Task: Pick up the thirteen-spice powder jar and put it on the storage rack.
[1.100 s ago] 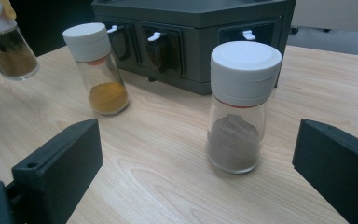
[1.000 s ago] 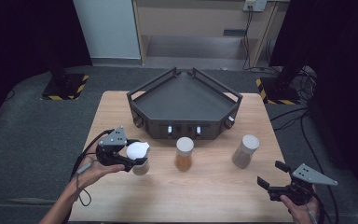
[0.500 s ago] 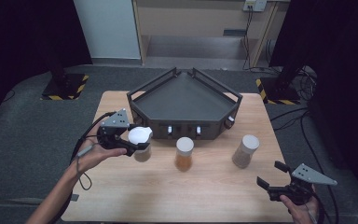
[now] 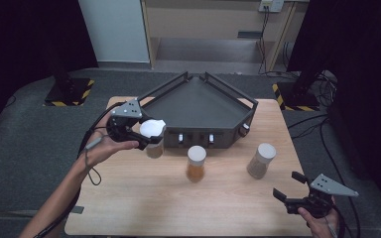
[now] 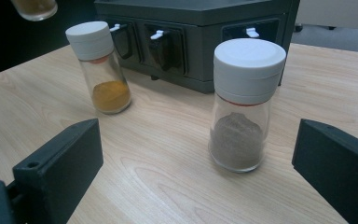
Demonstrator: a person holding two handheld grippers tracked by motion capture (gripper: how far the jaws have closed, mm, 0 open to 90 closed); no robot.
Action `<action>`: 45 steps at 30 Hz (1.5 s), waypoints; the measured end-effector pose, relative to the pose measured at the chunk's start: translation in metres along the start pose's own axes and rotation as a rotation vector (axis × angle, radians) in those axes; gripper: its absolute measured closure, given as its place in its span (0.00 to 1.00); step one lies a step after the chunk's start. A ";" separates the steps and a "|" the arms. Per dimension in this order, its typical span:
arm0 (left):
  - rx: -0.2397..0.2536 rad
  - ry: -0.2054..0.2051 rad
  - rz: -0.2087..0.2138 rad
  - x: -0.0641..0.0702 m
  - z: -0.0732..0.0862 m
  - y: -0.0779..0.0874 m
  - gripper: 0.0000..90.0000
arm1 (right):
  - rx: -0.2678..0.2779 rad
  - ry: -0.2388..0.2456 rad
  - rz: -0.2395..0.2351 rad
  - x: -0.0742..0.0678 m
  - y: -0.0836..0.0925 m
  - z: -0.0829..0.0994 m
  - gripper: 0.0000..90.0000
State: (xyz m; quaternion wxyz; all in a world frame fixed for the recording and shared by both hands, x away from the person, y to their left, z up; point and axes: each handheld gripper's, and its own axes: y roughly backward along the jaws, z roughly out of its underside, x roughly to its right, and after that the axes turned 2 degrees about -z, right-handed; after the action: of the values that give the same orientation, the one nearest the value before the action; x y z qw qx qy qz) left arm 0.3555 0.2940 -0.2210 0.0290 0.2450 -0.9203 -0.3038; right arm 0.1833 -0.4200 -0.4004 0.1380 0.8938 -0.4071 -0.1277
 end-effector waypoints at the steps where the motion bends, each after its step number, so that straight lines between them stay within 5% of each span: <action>1: -0.001 0.001 -0.004 -0.001 -0.003 0.000 0.33 | 0.000 0.000 0.000 0.000 0.000 0.000 0.02; 20: 0.012 0.064 -0.100 -0.032 -0.039 -0.013 0.33 | 0.002 -0.005 -0.007 0.002 0.000 0.001 0.02; 31: 0.029 0.123 -0.184 -0.046 -0.048 -0.030 0.33 | -0.002 -0.005 -0.012 0.002 0.000 0.001 0.03; 45: 0.015 0.180 -0.235 -0.064 -0.048 -0.059 0.33 | -0.003 -0.005 -0.022 0.004 0.000 0.001 0.03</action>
State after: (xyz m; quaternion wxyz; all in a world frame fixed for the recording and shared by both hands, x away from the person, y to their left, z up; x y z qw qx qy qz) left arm 0.4466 0.2570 -0.2094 0.0738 0.3774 -0.8812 -0.2751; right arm 0.1856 -0.4230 -0.4024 0.1367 0.8977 -0.3975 -0.1321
